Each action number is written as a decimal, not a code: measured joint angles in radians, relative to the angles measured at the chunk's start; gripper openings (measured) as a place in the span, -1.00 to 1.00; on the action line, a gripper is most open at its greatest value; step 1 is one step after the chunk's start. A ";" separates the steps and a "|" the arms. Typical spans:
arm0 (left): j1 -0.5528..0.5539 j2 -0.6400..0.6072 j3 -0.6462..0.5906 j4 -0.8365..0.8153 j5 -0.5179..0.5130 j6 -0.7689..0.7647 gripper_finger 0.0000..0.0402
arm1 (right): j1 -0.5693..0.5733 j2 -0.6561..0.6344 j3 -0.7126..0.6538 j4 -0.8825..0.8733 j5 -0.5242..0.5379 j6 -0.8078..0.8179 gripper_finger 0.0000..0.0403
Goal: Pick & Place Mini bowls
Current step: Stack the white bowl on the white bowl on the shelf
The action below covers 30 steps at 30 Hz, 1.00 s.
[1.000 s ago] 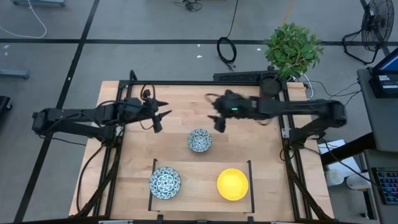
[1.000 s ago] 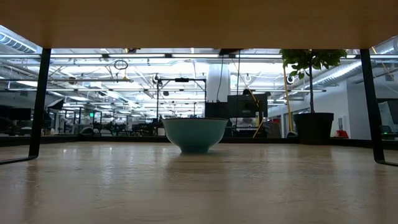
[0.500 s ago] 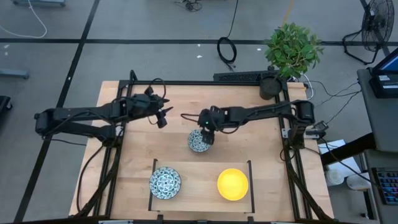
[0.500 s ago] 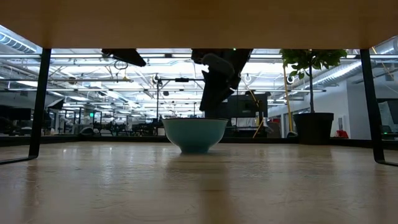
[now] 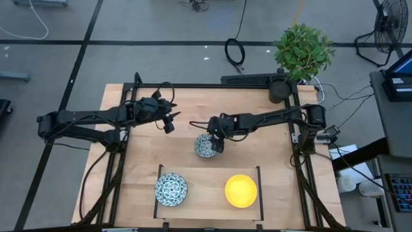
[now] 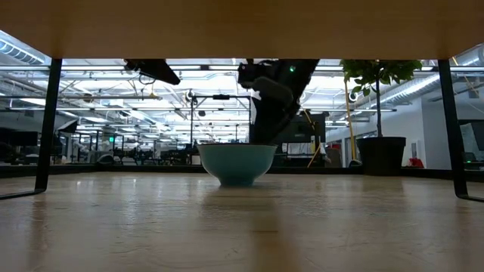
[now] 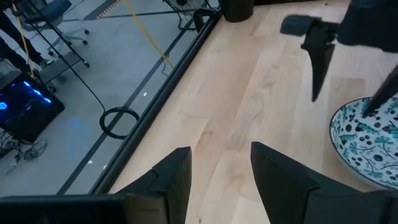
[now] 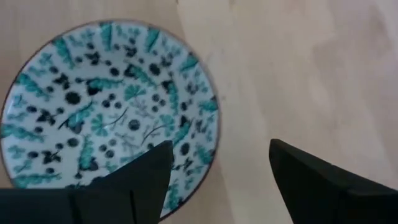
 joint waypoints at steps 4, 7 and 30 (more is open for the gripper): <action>0.000 0.000 0.000 0.000 0.000 -0.002 -0.15 | -0.010 -0.001 -0.053 0.059 -0.065 0.023 0.26; 0.000 0.000 0.000 0.008 0.000 -0.009 -0.15 | -0.012 -0.001 -0.097 0.117 -0.072 0.023 0.26; 0.000 0.000 0.000 0.028 0.003 -0.021 -0.15 | -0.028 -0.004 -0.163 0.216 -0.078 -0.007 -0.85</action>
